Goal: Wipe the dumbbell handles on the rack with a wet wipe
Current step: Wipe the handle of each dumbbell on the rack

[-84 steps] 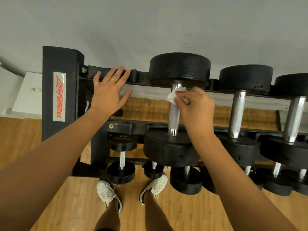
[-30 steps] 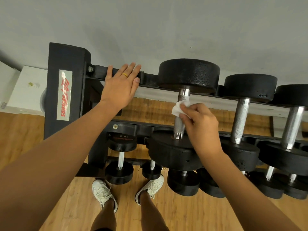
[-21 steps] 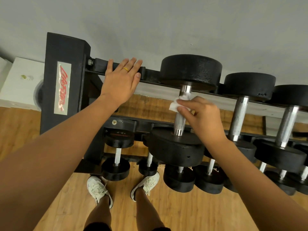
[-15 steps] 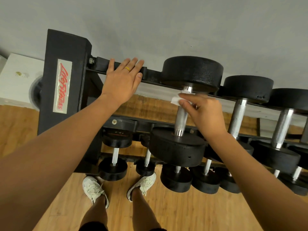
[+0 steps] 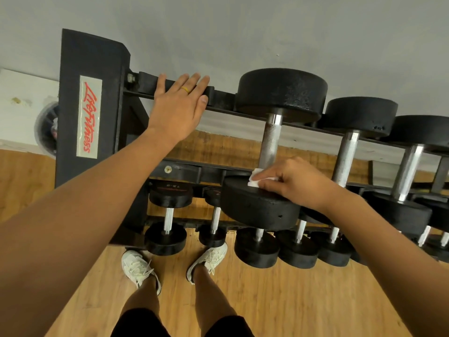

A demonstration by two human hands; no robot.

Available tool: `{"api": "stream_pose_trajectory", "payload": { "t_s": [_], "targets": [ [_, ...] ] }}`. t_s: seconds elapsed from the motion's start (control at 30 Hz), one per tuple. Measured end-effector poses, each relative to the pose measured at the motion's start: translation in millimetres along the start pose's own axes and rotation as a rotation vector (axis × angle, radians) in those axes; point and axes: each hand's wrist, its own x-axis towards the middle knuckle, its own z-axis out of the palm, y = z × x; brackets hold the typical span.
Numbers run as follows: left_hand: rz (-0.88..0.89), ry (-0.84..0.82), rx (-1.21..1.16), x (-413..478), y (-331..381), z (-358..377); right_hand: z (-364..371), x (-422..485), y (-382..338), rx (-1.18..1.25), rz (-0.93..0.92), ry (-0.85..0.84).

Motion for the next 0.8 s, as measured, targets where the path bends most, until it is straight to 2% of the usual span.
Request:
{"api": "stream_pose_trajectory", "payload": {
  "t_s": [0.07,0.2,0.23,0.3,0.43,0.57,0.63,0.73,0.8],
  "targets": [
    [0.0,0.006,-0.009,0,-1,0,-1,1,-4,-0.016,-0.011,0.032],
    [0.0,0.015,-0.013,0,-1,0,-18,24,-5,0.04,0.102,0.529],
    [0.003,0.016,-0.013,-1,-1,1,-22,29,-5,0.026,0.122,0.61],
    [0.007,0.014,-0.015,0,-1,0,-21,35,-7,-0.033,0.152,0.655],
    [0.002,0.02,-0.015,0,-1,1,-15,37,-17,-0.101,0.179,0.618],
    [0.001,0.012,-0.021,0,-2,0,-17,33,-24,-0.136,0.254,0.281],
    [0.0,0.0,-0.029,0,0,-2,-17,30,-28,-0.053,0.293,0.265],
    [-0.001,0.007,-0.031,-1,-1,-2,-13,25,-32,-0.024,0.289,0.365],
    [0.0,0.001,-0.033,-1,-1,-2,-9,19,-30,-0.027,0.309,0.214]
  ]
}}
